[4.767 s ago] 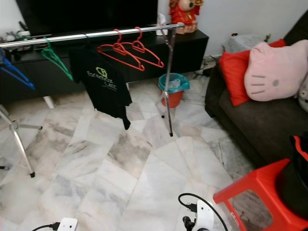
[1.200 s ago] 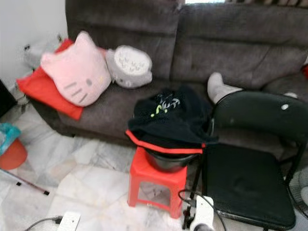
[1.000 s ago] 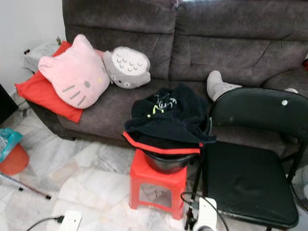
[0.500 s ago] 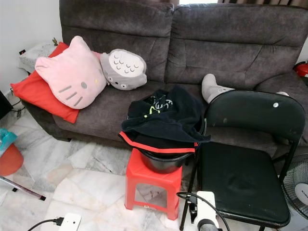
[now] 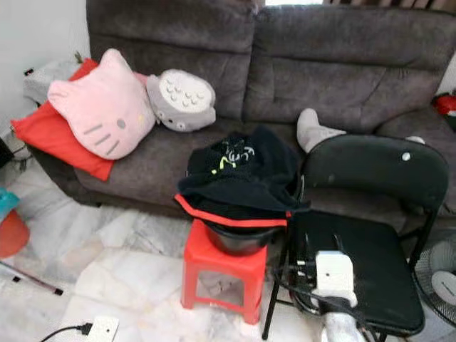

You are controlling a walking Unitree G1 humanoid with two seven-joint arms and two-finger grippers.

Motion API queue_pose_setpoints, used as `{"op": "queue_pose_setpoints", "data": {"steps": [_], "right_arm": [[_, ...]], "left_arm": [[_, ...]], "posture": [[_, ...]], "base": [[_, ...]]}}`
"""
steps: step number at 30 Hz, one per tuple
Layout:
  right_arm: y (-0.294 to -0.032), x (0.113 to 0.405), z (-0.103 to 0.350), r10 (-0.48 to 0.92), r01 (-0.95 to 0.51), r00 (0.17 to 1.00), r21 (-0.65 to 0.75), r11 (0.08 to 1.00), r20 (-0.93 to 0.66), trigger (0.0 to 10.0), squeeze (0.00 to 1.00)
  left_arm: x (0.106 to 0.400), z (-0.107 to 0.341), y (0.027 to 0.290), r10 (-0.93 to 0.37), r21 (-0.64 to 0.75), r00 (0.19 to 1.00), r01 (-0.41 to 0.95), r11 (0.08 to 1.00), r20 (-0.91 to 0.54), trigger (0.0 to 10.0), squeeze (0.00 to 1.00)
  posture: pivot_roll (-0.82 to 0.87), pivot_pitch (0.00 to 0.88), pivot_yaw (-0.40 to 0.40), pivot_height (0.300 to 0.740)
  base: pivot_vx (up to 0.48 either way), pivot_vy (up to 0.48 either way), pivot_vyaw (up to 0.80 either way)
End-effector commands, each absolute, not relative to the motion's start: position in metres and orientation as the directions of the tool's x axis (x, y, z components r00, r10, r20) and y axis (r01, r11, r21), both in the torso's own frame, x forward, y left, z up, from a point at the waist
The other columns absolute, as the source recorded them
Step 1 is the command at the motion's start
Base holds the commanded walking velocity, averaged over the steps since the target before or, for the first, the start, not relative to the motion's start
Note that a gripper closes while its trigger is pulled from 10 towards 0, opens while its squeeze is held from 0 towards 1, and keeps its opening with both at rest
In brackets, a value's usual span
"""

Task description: Hang hanger

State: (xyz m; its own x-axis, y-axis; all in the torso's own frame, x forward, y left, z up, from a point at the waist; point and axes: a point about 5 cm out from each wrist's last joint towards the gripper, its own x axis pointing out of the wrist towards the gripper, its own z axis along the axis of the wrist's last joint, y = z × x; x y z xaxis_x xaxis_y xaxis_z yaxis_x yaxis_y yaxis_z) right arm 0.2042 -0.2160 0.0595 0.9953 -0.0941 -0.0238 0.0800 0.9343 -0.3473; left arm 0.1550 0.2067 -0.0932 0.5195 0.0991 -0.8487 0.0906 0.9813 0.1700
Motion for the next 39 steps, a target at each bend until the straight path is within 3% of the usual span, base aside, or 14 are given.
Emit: {"op": "queue_pose_setpoints", "data": {"steps": [1,5,11,12,13,22,34,35,36,39], "right_arm": [[-0.216,0.213,0.074,-0.010,0.002,1.000,-0.490,0.872,-0.014,10.0,0.00],[-0.223,0.230,0.085,0.082,-0.089,0.996,-0.683,0.725,-0.042,10.0,0.00],[-0.215,0.263,0.099,0.194,-0.191,0.978,-0.722,0.665,-0.080,10.0,0.00],[-0.214,0.265,0.100,0.189,-0.191,0.978,-0.718,0.669,-0.083,10.0,0.05],[-0.213,0.266,0.100,0.186,-0.191,0.979,-0.715,0.672,-0.086,10.0,1.00],[-0.186,0.277,0.107,0.334,-0.313,0.938,-0.656,0.687,-0.097,10.0,1.00],[-0.197,0.273,0.084,0.310,-0.396,0.917,-0.658,0.640,-0.251,10.0,1.00],[-0.200,0.277,0.087,0.291,-0.378,0.925,-0.671,0.638,-0.244,10.0,0.76],[-0.201,0.282,0.091,0.285,-0.361,0.932,-0.674,0.645,-0.226,10.0,0.00],[-0.201,0.290,0.096,0.272,-0.339,0.940,-0.682,0.648,-0.209,10.0,0.00]], "left_arm": [[0.149,-0.096,0.206,0.100,0.175,0.501,0.105,0.979,-0.860,10.0,0.00],[0.150,-0.096,0.205,0.099,0.175,0.500,0.109,0.978,-0.860,10.0,0.00],[0.152,-0.095,0.204,0.098,0.170,0.506,0.097,0.981,-0.857,10.0,0.00],[0.152,-0.095,0.204,0.099,0.169,0.507,0.094,0.981,-0.856,10.0,0.00],[0.152,-0.095,0.204,0.099,0.168,0.508,0.092,0.981,-0.856,10.0,0.00],[0.153,-0.094,0.205,0.114,0.173,0.508,0.070,0.982,-0.854,10.0,0.00],[0.155,-0.094,0.205,0.117,0.176,0.510,0.069,0.982,-0.852,10.0,0.00],[0.156,-0.094,0.205,0.116,0.175,0.510,0.069,0.982,-0.852,10.0,0.00],[0.156,-0.094,0.205,0.116,0.174,0.511,0.068,0.982,-0.852,10.0,0.00],[0.156,-0.094,0.205,0.115,0.173,0.511,0.067,0.983,-0.852,10.0,0.00]], "posture": [[-0.10,0.000,-0.022,0.740],[-0.10,0.000,-0.021,0.740],[-0.09,0.000,-0.032,0.740],[-0.09,0.000,-0.032,0.740],[-0.09,0.000,-0.032,0.740],[-0.08,0.000,-0.027,0.740],[-0.08,0.000,-0.026,0.740],[-0.08,0.000,-0.027,0.740],[-0.08,0.000,-0.027,0.740],[-0.08,0.000,-0.026,0.740]], "base": [[0.000,0.000,0.00],[0.000,0.000,0.00],[0.000,0.000,0.00],[0.000,0.000,0.00],[0.000,0.000,0.00],[0.000,0.000,0.00],[0.000,0.000,0.00],[0.000,0.000,0.00],[0.000,0.000,0.00],[0.000,0.000,0.00]]}}
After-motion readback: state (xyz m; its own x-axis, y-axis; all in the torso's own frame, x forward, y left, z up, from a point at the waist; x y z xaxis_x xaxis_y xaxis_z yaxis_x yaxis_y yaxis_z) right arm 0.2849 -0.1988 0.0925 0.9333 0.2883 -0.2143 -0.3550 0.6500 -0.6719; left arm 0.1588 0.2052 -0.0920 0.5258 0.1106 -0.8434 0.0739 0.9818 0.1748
